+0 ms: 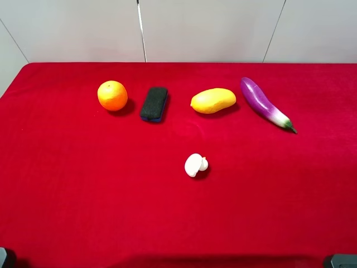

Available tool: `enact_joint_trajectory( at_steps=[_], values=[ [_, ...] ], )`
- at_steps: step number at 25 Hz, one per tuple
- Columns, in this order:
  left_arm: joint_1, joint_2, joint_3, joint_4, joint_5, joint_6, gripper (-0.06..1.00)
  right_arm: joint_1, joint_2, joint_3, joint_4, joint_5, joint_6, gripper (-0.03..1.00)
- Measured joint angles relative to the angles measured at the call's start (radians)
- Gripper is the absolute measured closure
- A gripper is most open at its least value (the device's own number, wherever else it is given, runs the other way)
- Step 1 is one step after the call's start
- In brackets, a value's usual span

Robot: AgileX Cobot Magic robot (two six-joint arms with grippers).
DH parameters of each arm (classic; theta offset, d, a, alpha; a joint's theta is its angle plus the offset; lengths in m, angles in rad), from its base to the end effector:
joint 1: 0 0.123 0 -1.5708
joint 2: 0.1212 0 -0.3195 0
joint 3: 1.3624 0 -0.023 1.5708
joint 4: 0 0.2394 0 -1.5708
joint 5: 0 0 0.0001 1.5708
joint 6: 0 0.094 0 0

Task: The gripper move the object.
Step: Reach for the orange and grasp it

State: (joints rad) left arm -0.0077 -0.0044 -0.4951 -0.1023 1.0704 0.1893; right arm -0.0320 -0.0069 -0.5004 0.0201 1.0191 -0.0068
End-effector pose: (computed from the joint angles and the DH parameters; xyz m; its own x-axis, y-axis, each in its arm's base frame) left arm -0.0478 -0.0081 0.2685 -0.4464 0.1425 -0.8834 0.1509 0.9851 0.0827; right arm -0.0463 0.0031 0.2738 -0.4116 0.0169 -0.9112 0.0179 0.9998 0.0104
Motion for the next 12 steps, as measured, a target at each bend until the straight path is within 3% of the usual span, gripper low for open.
enact_joint_trajectory(
  at_steps=[12],
  values=[
    [0.0,0.059,-0.011,0.0,0.004,-0.005,-0.03,0.0,0.0,0.0,0.0,0.0,0.0,0.28]
  ],
)
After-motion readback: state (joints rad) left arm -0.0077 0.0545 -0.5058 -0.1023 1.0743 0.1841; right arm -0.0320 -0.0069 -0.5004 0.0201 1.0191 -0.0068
